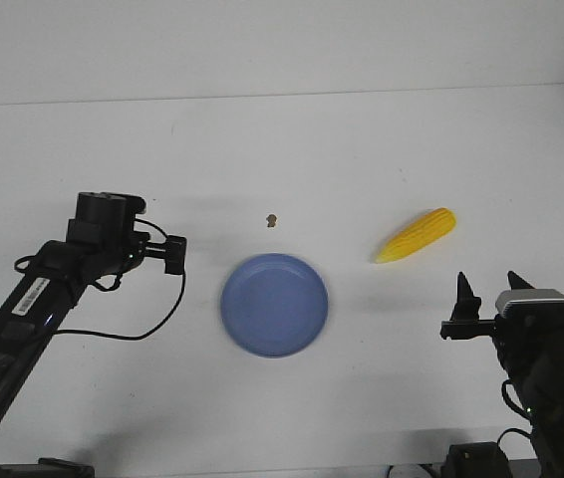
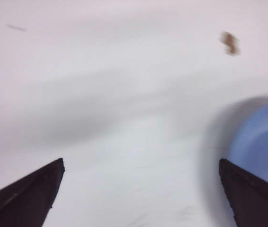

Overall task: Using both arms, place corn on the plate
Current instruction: 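Lower the right gripper onto the yellow corn and grasp it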

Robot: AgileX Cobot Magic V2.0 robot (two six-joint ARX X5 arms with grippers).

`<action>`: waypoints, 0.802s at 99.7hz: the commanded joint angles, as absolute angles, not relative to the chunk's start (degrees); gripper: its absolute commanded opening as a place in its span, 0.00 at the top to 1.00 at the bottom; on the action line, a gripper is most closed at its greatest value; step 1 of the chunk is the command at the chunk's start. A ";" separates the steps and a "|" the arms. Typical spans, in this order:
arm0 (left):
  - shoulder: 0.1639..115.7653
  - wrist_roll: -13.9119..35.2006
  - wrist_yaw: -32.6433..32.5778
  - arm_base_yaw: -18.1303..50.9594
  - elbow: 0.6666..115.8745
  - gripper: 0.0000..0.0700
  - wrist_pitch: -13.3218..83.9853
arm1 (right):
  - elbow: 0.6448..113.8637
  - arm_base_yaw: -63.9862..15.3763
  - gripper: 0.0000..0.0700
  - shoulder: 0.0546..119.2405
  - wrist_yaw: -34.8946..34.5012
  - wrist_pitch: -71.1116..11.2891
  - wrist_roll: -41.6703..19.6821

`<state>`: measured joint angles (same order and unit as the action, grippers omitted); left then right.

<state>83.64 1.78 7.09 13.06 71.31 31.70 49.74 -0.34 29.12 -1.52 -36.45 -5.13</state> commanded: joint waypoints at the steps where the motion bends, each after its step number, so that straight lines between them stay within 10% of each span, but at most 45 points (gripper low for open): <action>1: 82.41 -1.45 4.95 12.99 71.99 0.00 32.67 | 50.81 -0.38 0.28 29.32 -1.52 -35.35 -7.66; 26: 76.05 -3.40 2.50 12.75 71.77 0.00 35.27 | 50.81 -0.36 0.06 33.19 -0.93 -35.90 -14.11; 80: 75.68 -2.68 2.72 12.75 71.77 0.00 34.50 | 50.81 -0.34 0.00 63.57 1.43 -25.21 -34.20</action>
<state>74.98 -2.44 2.74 12.62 71.29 34.76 49.78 -0.34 60.07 1.48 -26.52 -29.30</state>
